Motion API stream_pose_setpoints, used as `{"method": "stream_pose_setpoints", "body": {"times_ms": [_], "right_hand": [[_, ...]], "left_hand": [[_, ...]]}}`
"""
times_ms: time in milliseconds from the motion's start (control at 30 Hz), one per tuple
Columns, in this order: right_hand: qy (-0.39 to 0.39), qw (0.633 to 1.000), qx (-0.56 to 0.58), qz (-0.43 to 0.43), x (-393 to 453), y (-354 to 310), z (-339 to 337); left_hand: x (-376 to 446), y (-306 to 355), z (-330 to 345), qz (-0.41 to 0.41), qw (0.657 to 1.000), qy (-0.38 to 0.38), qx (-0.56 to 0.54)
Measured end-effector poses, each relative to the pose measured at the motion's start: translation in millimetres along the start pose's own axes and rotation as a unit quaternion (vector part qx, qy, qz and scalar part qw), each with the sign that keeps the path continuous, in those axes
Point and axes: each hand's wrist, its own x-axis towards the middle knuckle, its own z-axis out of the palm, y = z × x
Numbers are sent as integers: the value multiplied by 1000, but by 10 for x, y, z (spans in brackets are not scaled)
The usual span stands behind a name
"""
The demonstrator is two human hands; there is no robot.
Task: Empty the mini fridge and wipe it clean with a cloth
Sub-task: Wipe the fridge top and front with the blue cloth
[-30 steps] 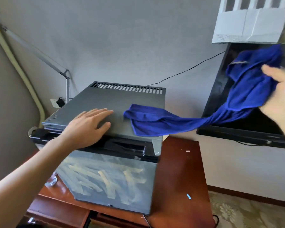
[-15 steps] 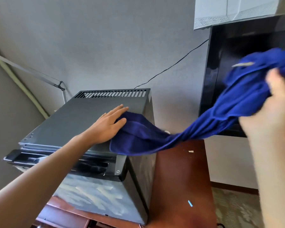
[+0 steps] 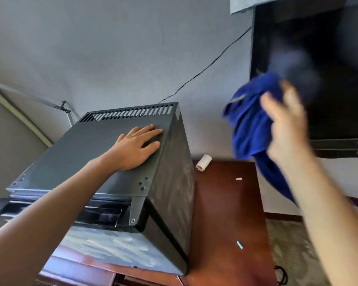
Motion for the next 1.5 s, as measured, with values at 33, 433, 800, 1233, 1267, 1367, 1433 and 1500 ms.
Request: {"method": "stream_pose_setpoints", "body": {"times_ms": [33,433,800,1233,1267,1367,1433,1500], "right_hand": [[24,999,2,26,-20,-7,115],[-44,978,-130,157,176,1226,791],[-88,963,-149,205,125,1511,1224],[-118,957,-262,-39,-2364,811,1409],[-125,958,-257,-24,-2345,777,1417],[-162,964,-196,81,-2073,714,1419],[-141,967,-186,98,-1706,779,1418],[-104,968,-198,112,-1166,915,1464]], "left_hand": [[78,17,-18,3,1000,-5,5],[372,3,114,-17,999,-6,30],[393,-3,137,-22,999,-4,39],[364,39,91,-37,999,-18,8],[365,42,91,-37,999,-17,10],[383,51,90,-43,999,-15,18],[377,51,101,-47,999,-13,24],[382,52,112,-42,998,-11,40]]}}
